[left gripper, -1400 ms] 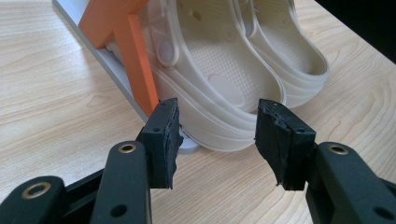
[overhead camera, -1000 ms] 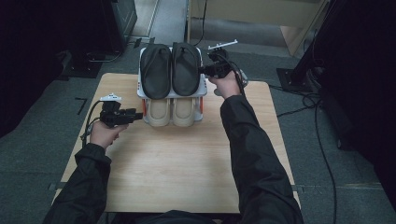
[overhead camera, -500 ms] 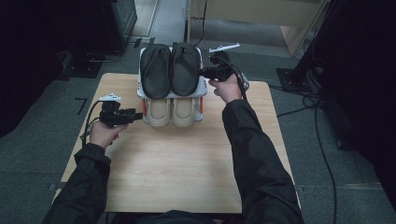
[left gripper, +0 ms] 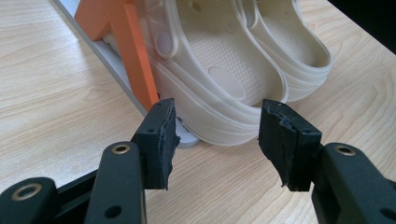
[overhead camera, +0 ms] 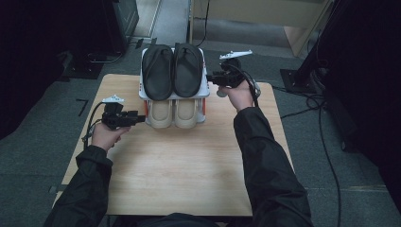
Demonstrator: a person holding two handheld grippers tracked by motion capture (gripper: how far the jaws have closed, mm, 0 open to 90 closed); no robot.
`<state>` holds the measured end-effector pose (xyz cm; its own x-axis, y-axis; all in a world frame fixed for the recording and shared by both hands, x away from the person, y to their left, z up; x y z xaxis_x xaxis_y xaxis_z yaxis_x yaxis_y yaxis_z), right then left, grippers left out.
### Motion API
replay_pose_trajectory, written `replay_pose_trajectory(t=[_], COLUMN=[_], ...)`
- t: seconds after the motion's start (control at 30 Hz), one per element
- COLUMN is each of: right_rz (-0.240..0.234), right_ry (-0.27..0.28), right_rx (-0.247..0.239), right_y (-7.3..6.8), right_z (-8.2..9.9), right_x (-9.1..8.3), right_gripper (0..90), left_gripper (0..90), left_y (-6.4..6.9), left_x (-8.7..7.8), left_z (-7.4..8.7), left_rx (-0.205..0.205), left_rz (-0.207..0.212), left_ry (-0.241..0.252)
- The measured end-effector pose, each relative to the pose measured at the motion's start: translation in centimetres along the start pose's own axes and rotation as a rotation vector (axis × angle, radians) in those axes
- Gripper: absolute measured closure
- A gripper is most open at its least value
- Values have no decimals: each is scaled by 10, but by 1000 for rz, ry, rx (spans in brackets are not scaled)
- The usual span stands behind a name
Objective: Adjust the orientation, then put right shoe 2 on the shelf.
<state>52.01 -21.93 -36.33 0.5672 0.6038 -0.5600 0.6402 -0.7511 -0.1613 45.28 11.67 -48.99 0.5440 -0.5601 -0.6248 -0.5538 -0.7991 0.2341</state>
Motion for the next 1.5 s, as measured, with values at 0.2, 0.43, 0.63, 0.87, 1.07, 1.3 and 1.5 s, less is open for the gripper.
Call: replay_pose_trajectory(t=[0.2, 0.43, 0.63, 0.87, 1.07, 1.3, 1.5], right_rz=[-1, -14, -12, -20, -37, -53, -61], right_ry=[16, 15, 15, 25, 22, 19, -2], right_rx=[-1, -11, -10, -16, 2, -2, -7], right_y=[5, 7, 9, 12, 13, 8, 4], right_z=[9, 27, 42, 62, 83, 108, 128], right_x=[-7, -11, -15, -19, -20, -17, -15], right_gripper=[596, 570, 547, 532, 516, 503, 499], left_gripper=[463, 460, 452, 441, 439, 429, 413], left_y=[0, 0, 2, 5, 10, 17, 25], left_x=[1, 0, 1, 2, 3, 2, -6], left_z=[0, 0, 2, 2, 3, 7, 13], left_rx=[3, 3, 16, 25, 36, 46, 74], left_rz=[3, 3, 5, 8, 13, 18, 22], left_ry=[0, -2, -13, -18, -10, -11, -5])
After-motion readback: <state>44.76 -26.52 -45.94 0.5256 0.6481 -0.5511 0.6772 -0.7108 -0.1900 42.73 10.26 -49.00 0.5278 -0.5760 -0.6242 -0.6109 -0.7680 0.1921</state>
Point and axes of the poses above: each handheld gripper's, and its own axes: x roughly forward along the jaws, z roughly out of its underside, y roughly to its right, the point moved 6 cm from there along x, roughly forward along the jaws, and after that the axes turned 6 degrees about -z, right-handed, at the moved point
